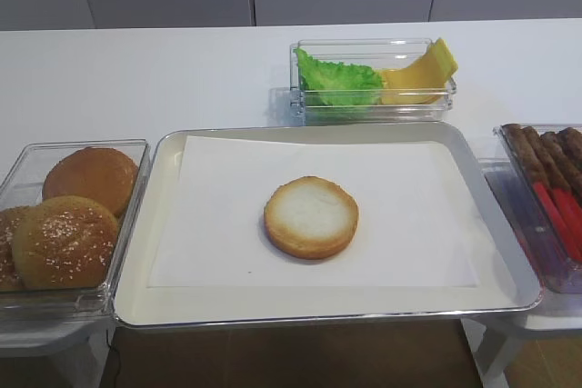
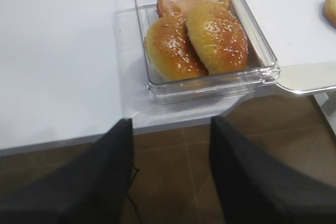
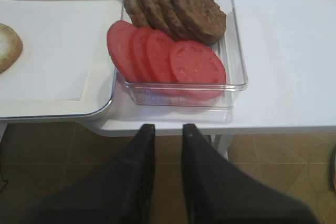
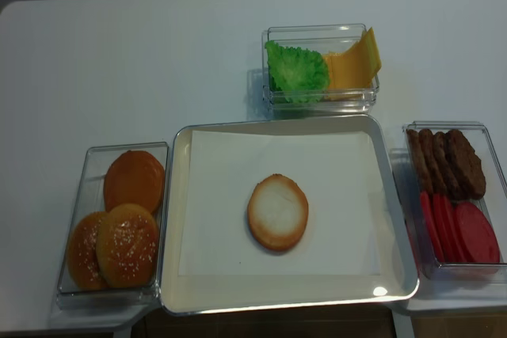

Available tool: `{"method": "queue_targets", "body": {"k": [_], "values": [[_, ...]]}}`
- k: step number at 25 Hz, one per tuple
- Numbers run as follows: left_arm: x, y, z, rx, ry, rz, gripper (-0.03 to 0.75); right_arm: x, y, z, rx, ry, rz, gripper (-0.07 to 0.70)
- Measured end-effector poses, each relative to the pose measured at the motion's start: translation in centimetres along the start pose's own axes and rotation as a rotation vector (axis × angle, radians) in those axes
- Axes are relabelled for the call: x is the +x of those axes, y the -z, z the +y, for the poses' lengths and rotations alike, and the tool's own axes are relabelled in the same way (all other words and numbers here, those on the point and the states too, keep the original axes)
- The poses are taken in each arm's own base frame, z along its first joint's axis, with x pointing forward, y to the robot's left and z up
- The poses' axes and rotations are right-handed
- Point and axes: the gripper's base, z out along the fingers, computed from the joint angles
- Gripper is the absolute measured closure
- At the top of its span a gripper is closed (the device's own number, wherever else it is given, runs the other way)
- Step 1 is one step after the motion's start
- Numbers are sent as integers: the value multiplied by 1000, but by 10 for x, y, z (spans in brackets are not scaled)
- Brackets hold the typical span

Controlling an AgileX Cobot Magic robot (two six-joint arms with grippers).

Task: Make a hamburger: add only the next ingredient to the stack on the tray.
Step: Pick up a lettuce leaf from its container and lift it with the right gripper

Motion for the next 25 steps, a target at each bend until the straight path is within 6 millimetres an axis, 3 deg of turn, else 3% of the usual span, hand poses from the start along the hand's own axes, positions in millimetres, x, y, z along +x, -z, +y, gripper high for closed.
{"method": "queue_targets", "body": {"k": [8, 15, 21, 25], "values": [[0, 0, 0, 0, 0, 0, 361, 0, 0, 0, 0, 0, 0, 467], [0, 0, 0, 0, 0, 0, 361, -1, 0, 4, -49, -23, -13, 188], [0, 0, 0, 0, 0, 0, 361, -15, 3, 10, -115, -60, -102, 177], [0, 0, 0, 0, 0, 0, 361, -36, -4, 13, -138, -73, -91, 182]]}}
